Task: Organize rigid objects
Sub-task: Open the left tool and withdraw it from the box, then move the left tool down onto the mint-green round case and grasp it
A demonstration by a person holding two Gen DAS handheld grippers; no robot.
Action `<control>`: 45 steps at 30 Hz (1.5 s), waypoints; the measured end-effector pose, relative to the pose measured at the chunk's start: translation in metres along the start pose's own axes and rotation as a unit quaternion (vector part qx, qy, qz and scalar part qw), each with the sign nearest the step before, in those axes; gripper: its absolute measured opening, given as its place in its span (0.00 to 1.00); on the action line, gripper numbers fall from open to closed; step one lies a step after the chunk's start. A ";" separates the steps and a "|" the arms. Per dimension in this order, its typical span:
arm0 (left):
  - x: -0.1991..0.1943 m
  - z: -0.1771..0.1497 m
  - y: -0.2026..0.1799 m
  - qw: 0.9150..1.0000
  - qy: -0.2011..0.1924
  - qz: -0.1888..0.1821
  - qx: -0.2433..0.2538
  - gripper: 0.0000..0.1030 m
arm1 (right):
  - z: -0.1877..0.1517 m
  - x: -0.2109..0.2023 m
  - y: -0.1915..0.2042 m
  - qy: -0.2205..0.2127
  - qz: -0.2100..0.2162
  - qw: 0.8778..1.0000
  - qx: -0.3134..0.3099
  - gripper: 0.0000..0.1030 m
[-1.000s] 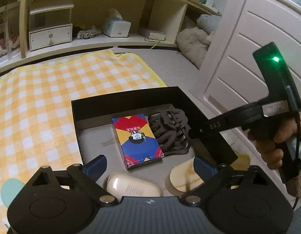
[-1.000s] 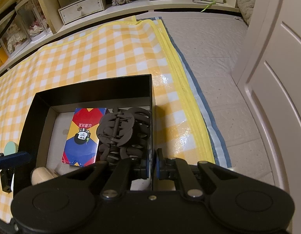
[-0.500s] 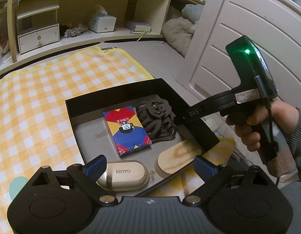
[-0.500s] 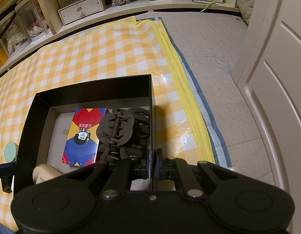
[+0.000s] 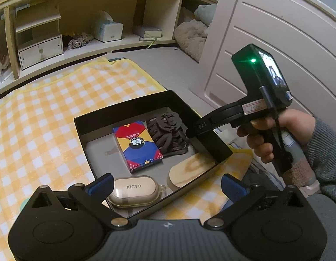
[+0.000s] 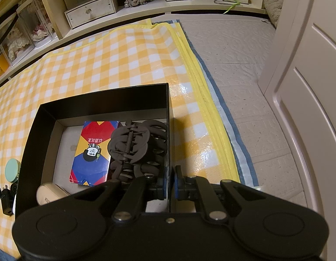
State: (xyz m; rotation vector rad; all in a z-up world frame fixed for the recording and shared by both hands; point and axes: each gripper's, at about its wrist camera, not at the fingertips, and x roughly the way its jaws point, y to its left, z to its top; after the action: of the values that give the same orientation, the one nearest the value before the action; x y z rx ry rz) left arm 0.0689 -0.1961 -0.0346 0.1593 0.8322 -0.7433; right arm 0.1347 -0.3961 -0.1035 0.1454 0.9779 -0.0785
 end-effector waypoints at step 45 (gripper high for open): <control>0.000 -0.034 0.173 0.990 0.069 0.102 -0.075 0.65 | -0.001 0.005 -0.002 0.002 -0.005 1.000 -0.006 0.07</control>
State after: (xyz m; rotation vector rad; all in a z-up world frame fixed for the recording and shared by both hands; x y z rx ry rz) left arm 0.1615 -0.0540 -0.0840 0.1594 0.9831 -0.4790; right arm 0.1361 -0.3983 -0.1083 0.1301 0.9835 -0.0807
